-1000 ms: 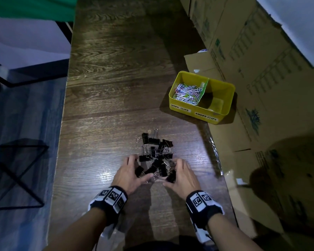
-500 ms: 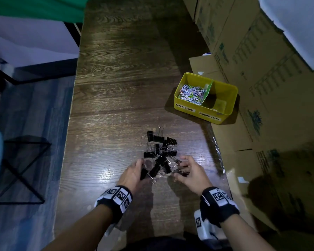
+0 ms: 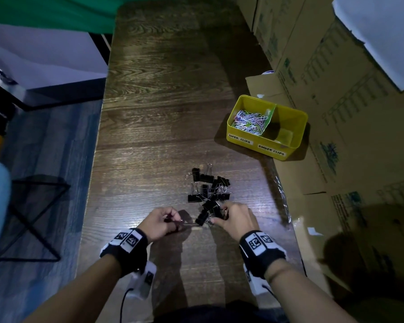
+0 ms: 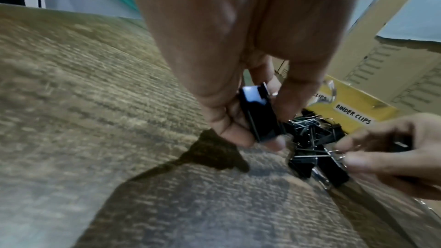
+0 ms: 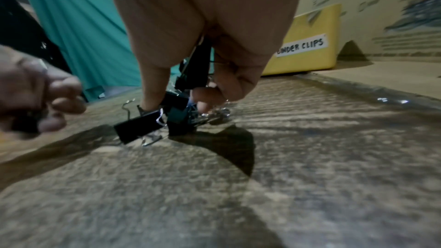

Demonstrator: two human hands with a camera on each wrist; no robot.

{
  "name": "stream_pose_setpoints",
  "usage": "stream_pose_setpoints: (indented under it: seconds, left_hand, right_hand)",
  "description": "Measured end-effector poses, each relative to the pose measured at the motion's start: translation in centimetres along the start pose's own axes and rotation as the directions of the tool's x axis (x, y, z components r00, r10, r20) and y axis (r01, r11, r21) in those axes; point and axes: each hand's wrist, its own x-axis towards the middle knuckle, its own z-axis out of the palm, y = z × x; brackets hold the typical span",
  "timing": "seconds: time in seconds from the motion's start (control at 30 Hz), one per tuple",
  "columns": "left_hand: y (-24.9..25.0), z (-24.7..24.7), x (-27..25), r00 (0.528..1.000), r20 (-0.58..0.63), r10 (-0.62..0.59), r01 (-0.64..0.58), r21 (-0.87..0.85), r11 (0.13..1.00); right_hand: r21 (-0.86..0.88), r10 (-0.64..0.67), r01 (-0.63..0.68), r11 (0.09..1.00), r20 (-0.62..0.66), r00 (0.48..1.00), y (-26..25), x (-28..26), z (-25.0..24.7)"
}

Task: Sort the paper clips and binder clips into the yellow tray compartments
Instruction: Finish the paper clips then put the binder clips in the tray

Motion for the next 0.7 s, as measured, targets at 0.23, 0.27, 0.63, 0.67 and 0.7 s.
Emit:
stream_pose_setpoints:
  seconds: [0.23, 0.27, 0.63, 0.67, 0.7]
  left_hand:
    - [3.1, 3.0, -0.2, 0.994, 0.085, -0.067, 0.074, -0.086, 0.994]
    - [3.4, 3.6, -0.2, 0.994, 0.099, -0.050, 0.047, 0.037, 0.998]
    - [2.0, 7.2, 1.7, 0.975, -0.102, 0.197, -0.037, 0.801, 0.598]
    - [2.0, 6.9, 1.8, 0.966, -0.102, 0.236, -0.053, 0.820, 0.570]
    - [1.9, 6.5, 1.8, 0.960, -0.093, 0.265, -0.072, 0.830, 0.553]
  right_hand:
    - [-0.031, 0.008, -0.008, 1.000, -0.004, 1.000, -1.1, 0.1, 1.4]
    - [-0.011, -0.008, 0.008, 1.000, -0.003, 1.000, -1.0, 0.0, 1.2]
    - [0.475, 0.119, -0.035, 0.879, -0.148, 0.982, 2.4, -1.0, -4.8]
    - [0.546, 0.165, -0.041, 0.837, -0.179, 0.970, 2.8, -0.6, -5.4]
    - [0.621, 0.206, -0.040, 0.783, -0.198, 0.958, 3.1, -0.2, -6.0]
